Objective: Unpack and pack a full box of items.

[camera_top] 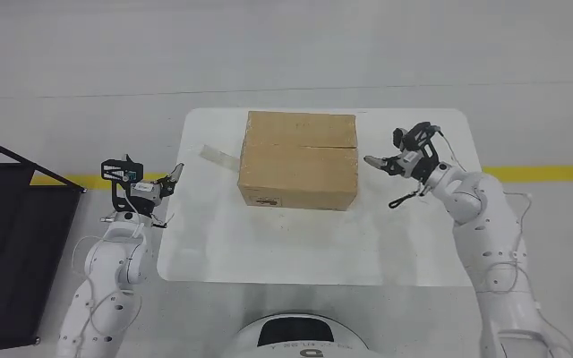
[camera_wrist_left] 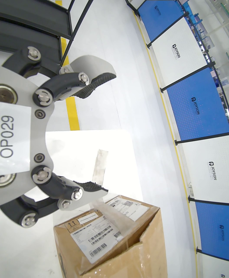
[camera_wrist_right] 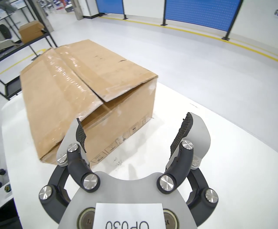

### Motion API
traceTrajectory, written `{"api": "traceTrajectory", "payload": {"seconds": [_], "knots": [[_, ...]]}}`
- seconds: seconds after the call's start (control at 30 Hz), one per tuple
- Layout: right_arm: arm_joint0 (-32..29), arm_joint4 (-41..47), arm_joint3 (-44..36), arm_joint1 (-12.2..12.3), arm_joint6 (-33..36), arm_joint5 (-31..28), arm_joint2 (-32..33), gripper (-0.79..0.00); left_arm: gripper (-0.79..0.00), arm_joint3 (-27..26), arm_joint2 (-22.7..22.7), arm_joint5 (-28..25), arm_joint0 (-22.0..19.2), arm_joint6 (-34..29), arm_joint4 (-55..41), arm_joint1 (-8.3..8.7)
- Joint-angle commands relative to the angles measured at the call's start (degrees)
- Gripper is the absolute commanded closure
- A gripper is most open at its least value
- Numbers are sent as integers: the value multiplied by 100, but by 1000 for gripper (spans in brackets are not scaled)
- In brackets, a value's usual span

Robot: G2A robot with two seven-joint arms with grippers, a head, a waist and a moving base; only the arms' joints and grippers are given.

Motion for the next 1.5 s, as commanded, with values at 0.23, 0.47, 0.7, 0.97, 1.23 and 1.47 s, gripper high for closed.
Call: {"api": "traceTrajectory", "payload": {"seconds": [0.23,0.47,0.7,0.97,1.23,1.47], "knots": [[206,-284,0,-73,160,716,-538,-785,-785,0,0,0,0,0,0,0],[454,697,469,-64,174,-359,-614,-785,-785,0,0,0,0,0,0,0],[652,766,737,24,258,-1423,-604,-785,-785,0,0,0,0,0,0,0],[-441,-1066,-760,150,-934,-1198,-350,-785,-785,0,0,0,0,0,0,0],[-1000,-2071,-1421,214,-1233,-767,-375,-785,-785,0,0,0,0,0,0,0],[-1152,-2481,-1614,241,-1183,-475,-464,-785,-785,0,0,0,0,0,0,0]]}}
